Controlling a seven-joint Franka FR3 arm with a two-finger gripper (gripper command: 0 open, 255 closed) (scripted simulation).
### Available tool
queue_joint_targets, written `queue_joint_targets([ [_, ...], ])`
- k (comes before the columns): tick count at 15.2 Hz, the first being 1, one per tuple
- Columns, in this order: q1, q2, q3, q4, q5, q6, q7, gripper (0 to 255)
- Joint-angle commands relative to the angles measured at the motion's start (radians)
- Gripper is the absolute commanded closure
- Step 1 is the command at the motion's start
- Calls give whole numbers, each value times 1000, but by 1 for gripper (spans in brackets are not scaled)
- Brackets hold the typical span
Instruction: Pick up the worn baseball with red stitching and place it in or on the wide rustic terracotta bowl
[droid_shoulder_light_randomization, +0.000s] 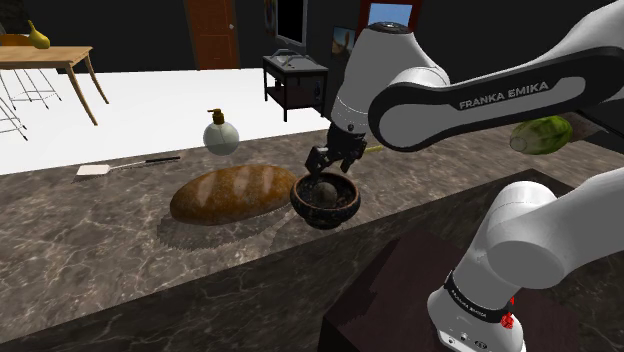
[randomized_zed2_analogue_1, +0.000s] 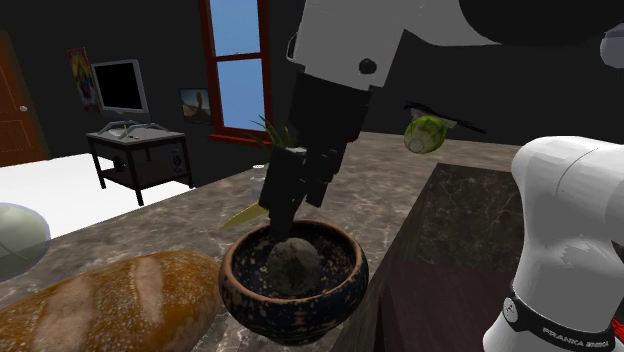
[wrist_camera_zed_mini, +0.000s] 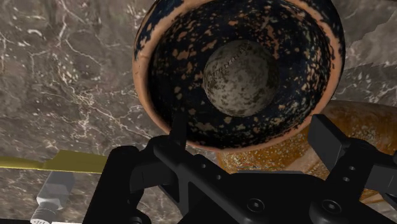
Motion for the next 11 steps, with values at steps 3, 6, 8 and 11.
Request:
queue_joint_targets([
  [3,10,-67,-11,64,5,-133,-6,0],
  [6,10,-67,-11,64,5,-133,-6,0],
  [8,10,-67,-11,64,5,-133,-6,0],
  [11,10,-67,-11,64,5,-133,-6,0],
])
